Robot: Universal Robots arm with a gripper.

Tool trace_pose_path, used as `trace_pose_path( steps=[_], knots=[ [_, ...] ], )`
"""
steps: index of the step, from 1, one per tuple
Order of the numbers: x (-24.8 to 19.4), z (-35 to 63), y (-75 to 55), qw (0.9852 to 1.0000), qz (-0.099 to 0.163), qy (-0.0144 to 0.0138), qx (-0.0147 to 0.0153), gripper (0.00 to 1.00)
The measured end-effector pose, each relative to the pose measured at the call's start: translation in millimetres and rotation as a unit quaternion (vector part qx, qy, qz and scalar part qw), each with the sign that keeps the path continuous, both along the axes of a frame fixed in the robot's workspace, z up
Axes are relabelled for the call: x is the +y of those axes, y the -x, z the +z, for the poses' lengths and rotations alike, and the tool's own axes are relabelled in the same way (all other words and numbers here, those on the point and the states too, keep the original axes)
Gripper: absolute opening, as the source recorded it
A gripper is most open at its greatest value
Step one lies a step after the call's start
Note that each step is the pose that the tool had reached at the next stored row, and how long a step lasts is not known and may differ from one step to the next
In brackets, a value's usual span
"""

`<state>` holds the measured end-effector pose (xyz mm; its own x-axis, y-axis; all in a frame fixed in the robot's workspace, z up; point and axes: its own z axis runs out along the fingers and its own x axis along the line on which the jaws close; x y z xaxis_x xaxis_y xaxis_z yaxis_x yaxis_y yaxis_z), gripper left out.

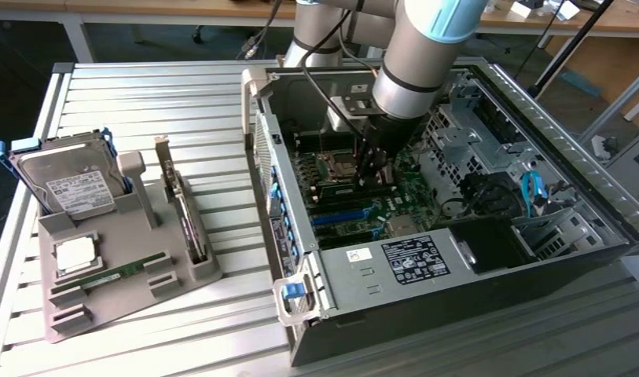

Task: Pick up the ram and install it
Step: 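Insert the ram into the slot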

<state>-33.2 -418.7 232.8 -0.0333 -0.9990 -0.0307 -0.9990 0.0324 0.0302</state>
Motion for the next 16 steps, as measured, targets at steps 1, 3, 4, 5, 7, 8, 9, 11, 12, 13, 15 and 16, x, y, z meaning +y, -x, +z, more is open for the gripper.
trace_pose_path(
  steps=[1,3,4,5,7,8,9,11,12,13,15,16],
  knots=[
    [0.0,0.0,0.0,1.0000,0.000,0.0000,0.0000,0.13],
    [0.0,0.0,0.0,1.0000,0.000,0.0001,0.0000,0.13],
    [0.0,-0.3,0.0,1.0000,0.000,0.0001,0.0000,0.13],
    [0.0,-0.8,0.0,1.0000,0.000,-0.0001,-0.0001,0.13],
    [0.0,-1.8,0.0,1.0000,0.000,0.0001,0.0000,0.13],
    [0.0,-1.8,0.0,1.0000,0.000,0.0001,0.0000,0.13],
    [0.0,-1.8,0.0,1.0000,0.000,0.0001,0.0000,0.13],
    [0.0,-1.9,0.0,1.0000,0.000,0.0000,0.0000,0.13],
    [0.0,-1.9,0.0,1.0000,0.000,0.0000,0.0000,0.13],
    [0.0,-1.9,0.0,1.0000,0.000,0.0000,0.0000,0.13],
    [0.0,-1.9,0.0,1.0000,0.000,0.0000,0.0000,0.13],
    [0.0,-1.9,0.0,1.0000,0.000,0.0000,0.0000,0.13]
  ],
)
